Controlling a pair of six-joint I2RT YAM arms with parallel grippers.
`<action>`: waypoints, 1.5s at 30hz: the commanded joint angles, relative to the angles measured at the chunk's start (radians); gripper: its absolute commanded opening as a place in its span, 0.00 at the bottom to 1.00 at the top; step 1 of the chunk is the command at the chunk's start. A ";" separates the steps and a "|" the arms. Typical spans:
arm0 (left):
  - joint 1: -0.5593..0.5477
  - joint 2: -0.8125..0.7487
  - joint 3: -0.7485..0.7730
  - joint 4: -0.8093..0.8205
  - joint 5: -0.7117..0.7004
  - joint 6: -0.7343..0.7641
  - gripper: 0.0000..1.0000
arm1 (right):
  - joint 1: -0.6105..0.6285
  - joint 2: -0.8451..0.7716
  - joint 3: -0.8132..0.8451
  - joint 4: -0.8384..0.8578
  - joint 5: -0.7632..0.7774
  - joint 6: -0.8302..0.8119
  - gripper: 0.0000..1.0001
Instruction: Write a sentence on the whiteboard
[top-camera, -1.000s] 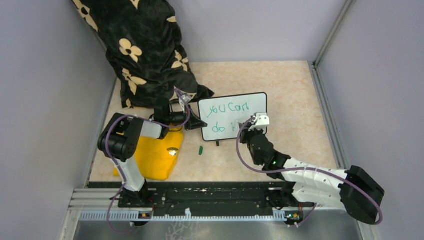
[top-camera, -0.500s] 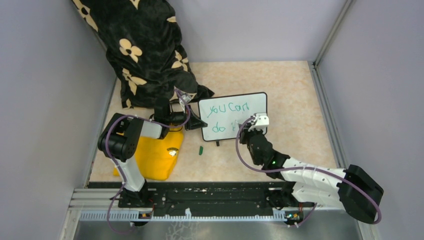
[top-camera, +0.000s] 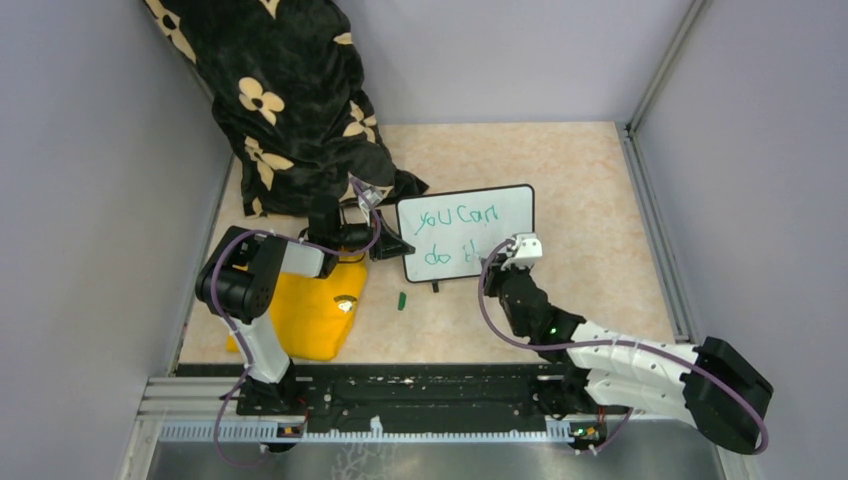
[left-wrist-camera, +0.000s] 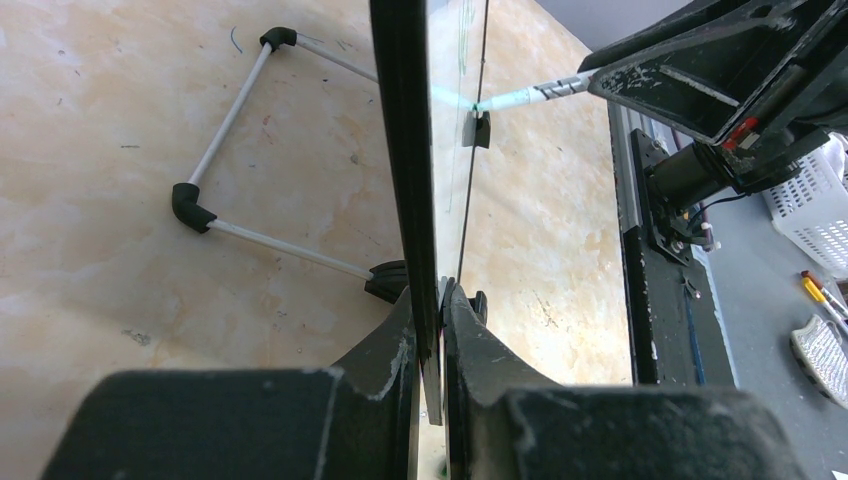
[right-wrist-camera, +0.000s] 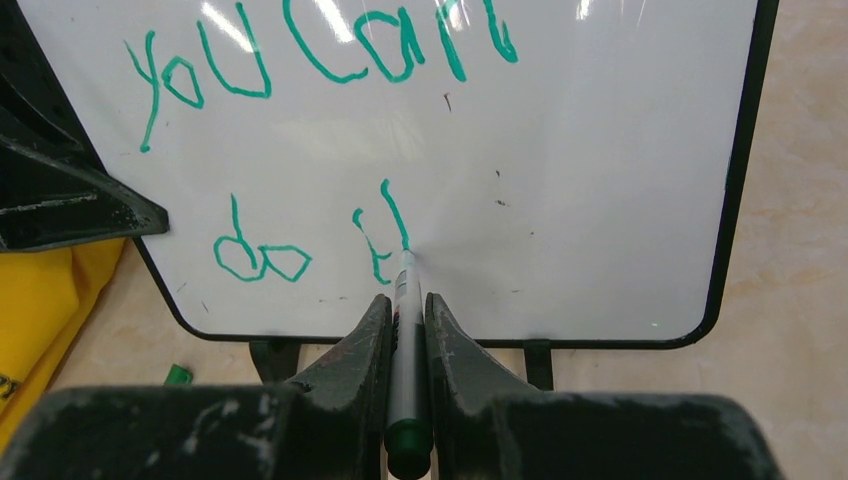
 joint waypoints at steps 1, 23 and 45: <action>-0.019 0.019 -0.005 -0.085 -0.077 0.087 0.00 | -0.011 -0.021 -0.027 -0.024 -0.016 0.037 0.00; -0.020 0.021 -0.005 -0.086 -0.076 0.087 0.00 | -0.018 0.010 0.037 0.011 0.025 -0.027 0.00; -0.020 0.022 -0.003 -0.091 -0.076 0.092 0.00 | -0.076 -0.012 0.058 0.014 0.017 -0.053 0.00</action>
